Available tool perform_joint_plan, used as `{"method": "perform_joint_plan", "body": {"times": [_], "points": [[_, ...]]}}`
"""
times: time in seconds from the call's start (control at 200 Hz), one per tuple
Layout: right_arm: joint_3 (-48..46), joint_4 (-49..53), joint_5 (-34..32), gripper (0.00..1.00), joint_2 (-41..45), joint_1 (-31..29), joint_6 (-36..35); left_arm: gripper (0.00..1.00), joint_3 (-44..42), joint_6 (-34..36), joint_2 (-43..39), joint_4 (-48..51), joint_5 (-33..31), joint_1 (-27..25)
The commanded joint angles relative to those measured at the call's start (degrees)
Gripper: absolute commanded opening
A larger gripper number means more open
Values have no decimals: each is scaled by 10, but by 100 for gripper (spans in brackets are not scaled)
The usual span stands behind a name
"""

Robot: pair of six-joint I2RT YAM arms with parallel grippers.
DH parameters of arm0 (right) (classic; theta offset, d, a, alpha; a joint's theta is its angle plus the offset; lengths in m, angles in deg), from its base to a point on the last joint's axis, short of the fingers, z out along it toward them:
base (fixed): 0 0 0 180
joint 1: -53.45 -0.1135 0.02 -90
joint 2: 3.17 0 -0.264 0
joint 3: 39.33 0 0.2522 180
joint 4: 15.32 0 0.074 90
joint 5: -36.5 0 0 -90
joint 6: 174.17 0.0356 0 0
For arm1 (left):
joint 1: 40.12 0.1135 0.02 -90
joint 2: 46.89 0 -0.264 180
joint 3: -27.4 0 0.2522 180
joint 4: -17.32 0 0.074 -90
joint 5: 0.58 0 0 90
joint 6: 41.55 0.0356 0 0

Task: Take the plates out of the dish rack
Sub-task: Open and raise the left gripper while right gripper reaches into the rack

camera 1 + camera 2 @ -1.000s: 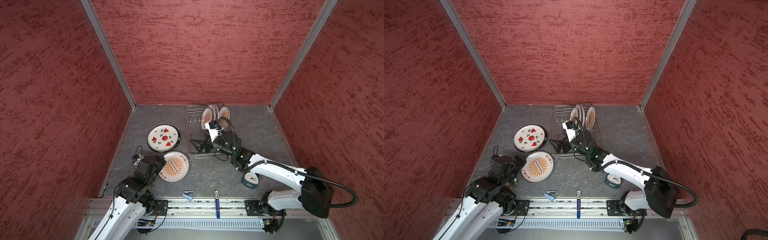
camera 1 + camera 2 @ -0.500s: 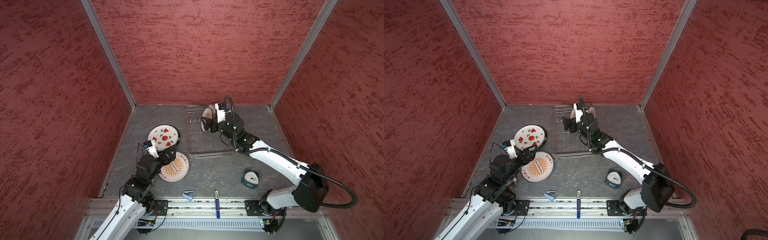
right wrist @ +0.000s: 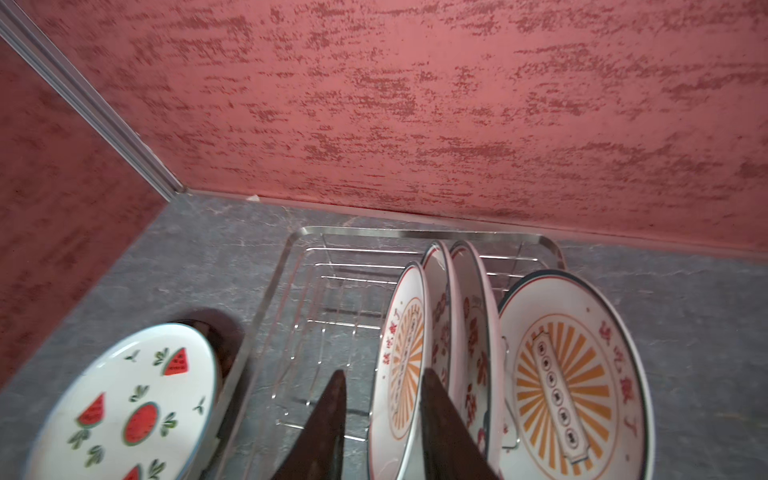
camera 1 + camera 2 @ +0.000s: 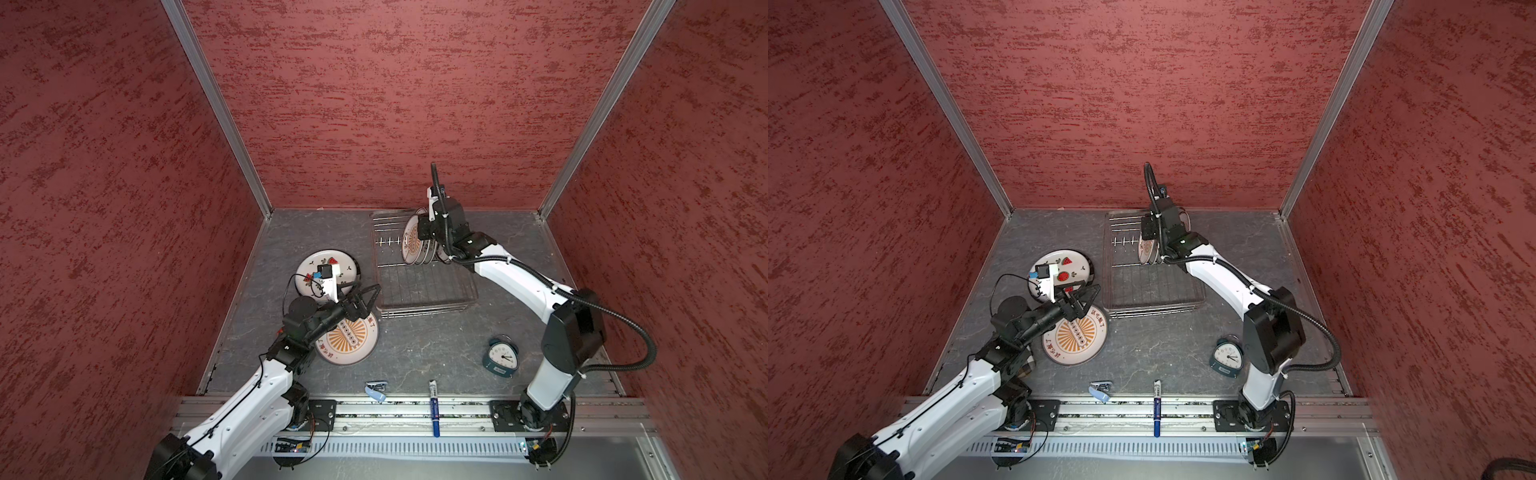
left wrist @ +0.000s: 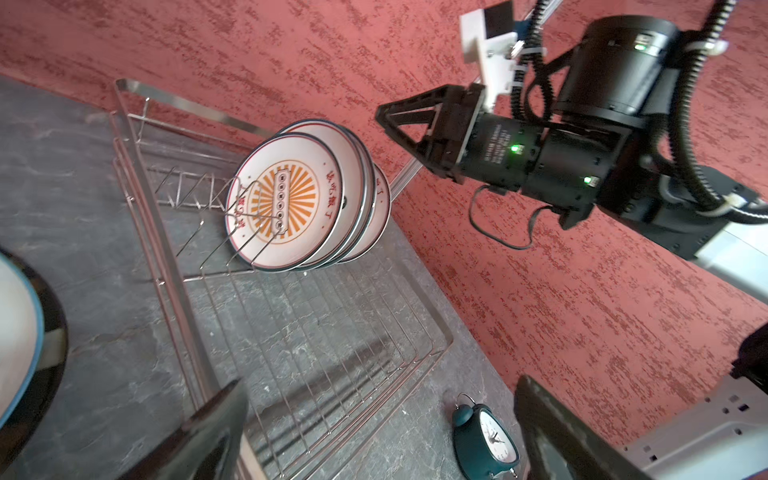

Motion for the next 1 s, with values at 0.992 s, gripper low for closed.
{"method": "perform_joint_plan", "body": {"times": [0.992], "points": [[158, 161, -121, 17, -150, 9, -23, 99, 21, 67, 78, -58, -54, -75]]}}
